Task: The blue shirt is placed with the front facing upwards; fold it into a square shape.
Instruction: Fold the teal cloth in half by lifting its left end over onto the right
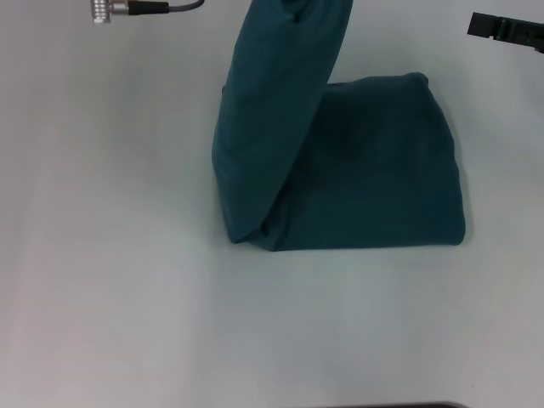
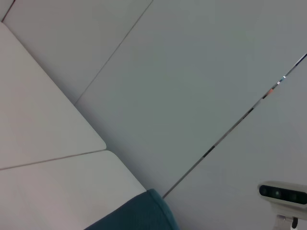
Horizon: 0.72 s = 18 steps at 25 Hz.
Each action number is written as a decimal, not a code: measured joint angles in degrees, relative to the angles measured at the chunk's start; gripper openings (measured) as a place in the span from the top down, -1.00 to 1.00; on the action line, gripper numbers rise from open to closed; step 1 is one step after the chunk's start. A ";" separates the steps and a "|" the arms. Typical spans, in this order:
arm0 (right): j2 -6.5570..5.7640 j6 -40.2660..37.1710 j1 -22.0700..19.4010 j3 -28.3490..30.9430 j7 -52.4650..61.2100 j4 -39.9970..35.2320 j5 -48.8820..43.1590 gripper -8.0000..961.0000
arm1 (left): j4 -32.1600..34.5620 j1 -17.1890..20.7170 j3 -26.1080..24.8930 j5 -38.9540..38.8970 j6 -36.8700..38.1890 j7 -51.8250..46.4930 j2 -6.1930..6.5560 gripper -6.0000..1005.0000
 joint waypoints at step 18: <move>0.00 0.00 0.01 0.00 0.00 0.09 0.21 -0.97 | 8.71 0.23 0.07 -8.66 -0.23 10.59 -0.19 0.85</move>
